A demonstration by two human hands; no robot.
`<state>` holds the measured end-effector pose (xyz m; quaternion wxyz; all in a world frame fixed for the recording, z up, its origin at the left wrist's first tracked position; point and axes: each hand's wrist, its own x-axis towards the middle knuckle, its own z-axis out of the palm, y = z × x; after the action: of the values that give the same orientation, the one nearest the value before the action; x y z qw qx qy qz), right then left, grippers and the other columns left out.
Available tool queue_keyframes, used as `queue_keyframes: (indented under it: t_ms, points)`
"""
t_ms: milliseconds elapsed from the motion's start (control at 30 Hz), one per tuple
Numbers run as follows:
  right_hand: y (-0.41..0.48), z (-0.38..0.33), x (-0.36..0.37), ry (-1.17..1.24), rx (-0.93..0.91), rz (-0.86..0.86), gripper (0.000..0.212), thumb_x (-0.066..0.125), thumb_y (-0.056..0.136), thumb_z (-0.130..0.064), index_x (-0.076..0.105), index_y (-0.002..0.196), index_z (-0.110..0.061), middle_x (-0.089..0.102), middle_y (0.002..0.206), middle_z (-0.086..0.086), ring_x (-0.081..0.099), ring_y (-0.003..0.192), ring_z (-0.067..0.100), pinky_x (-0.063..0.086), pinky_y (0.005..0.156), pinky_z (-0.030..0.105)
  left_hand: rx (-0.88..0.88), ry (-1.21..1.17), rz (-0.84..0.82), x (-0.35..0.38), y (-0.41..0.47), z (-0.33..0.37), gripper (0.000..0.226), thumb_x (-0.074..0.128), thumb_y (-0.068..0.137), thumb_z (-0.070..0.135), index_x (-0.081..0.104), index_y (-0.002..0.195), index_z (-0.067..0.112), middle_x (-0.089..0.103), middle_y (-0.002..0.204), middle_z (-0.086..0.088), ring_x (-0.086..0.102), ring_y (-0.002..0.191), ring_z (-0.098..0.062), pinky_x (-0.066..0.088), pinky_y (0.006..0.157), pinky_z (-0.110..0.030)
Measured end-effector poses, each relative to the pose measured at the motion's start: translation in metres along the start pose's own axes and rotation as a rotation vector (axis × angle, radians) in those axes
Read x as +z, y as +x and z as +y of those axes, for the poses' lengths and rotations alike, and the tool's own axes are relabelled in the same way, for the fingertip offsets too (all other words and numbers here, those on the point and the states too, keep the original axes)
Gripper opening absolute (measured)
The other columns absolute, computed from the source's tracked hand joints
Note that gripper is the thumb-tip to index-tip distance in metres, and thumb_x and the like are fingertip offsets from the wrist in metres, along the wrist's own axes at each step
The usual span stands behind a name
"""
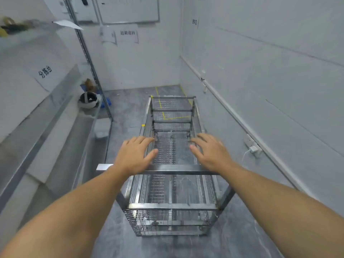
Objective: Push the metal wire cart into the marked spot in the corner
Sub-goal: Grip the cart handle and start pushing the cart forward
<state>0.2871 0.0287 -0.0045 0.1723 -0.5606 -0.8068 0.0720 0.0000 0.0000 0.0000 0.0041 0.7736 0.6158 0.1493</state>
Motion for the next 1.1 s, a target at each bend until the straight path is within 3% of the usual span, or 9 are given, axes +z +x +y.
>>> queue_keyframes:
  t_ms: [167, 333, 433, 500, 567, 833, 1100]
  points:
    - [-0.022, 0.010, 0.026, 0.004, -0.001, -0.153, 0.057, 0.029, 0.096, -0.063, 0.056, 0.131, -0.027, 0.055, 0.132, -0.003, 0.048, 0.121, 0.021, 0.039, 0.099, 0.039, 0.054, -0.036, -0.194, 0.024, -0.016, -0.015, 0.060, 0.030, 0.092, 0.066, 0.056, 0.127, 0.025, 0.058, 0.122, 0.006, 0.052, 0.111, -0.016, 0.042, 0.091, -0.040]
    - [-0.027, 0.008, 0.034, -0.126, -0.068, -0.227, 0.077, 0.014, 0.085, -0.081, 0.052, 0.132, -0.033, 0.062, 0.120, -0.008, 0.059, 0.107, 0.018, 0.046, 0.084, 0.037, 0.111, 0.016, -0.295, 0.029, -0.019, -0.022, 0.061, 0.024, 0.085, 0.078, 0.057, 0.107, 0.032, 0.053, 0.094, 0.016, 0.052, 0.083, -0.010, 0.044, 0.072, -0.034]
    - [-0.028, 0.010, 0.036, -0.227, -0.122, -0.213, 0.066, 0.015, 0.083, -0.084, 0.052, 0.104, -0.034, 0.063, 0.091, -0.011, 0.062, 0.081, 0.018, 0.051, 0.069, 0.038, 0.153, 0.086, -0.275, 0.031, -0.017, -0.024, 0.063, 0.016, 0.081, 0.083, 0.050, 0.088, 0.030, 0.055, 0.083, 0.012, 0.054, 0.074, -0.014, 0.047, 0.066, -0.035]
    - [-0.029, 0.011, 0.039, -0.289, -0.157, -0.178, 0.057, 0.015, 0.083, -0.085, 0.041, 0.086, -0.034, 0.057, 0.078, -0.010, 0.056, 0.068, 0.016, 0.047, 0.057, 0.035, 0.188, 0.127, -0.244, 0.034, -0.016, -0.026, 0.060, 0.015, 0.081, 0.083, 0.043, 0.080, 0.030, 0.054, 0.074, 0.010, 0.052, 0.065, -0.015, 0.043, 0.059, -0.033]
    - [-0.028, 0.013, 0.042, -0.331, -0.161, -0.155, 0.058, 0.013, 0.083, -0.085, 0.036, 0.081, -0.032, 0.053, 0.073, -0.011, 0.051, 0.062, 0.015, 0.038, 0.050, 0.031, 0.204, 0.147, -0.214, 0.039, -0.016, -0.028, 0.059, 0.014, 0.081, 0.084, 0.037, 0.074, 0.030, 0.051, 0.068, 0.010, 0.049, 0.060, -0.016, 0.038, 0.054, -0.032]
    - [-0.016, 0.023, 0.048, -0.359, -0.156, -0.070, 0.064, 0.008, 0.079, -0.088, 0.035, 0.076, -0.031, 0.053, 0.069, -0.009, 0.046, 0.056, 0.014, 0.023, 0.045, 0.028, 0.168, 0.169, -0.134, 0.051, -0.002, -0.030, 0.066, 0.010, 0.076, 0.090, 0.028, 0.065, 0.029, 0.044, 0.056, 0.012, 0.044, 0.052, -0.016, 0.031, 0.049, -0.030]
    - [0.016, 0.035, 0.048, -0.383, -0.158, -0.027, 0.065, 0.009, 0.080, -0.088, 0.034, 0.077, -0.028, 0.047, 0.066, -0.010, 0.046, 0.055, 0.017, 0.026, 0.046, 0.028, 0.158, 0.204, -0.111, 0.061, 0.033, -0.032, 0.069, 0.007, 0.075, 0.092, 0.031, 0.067, 0.027, 0.052, 0.059, 0.010, 0.045, 0.049, -0.014, 0.032, 0.047, -0.029]
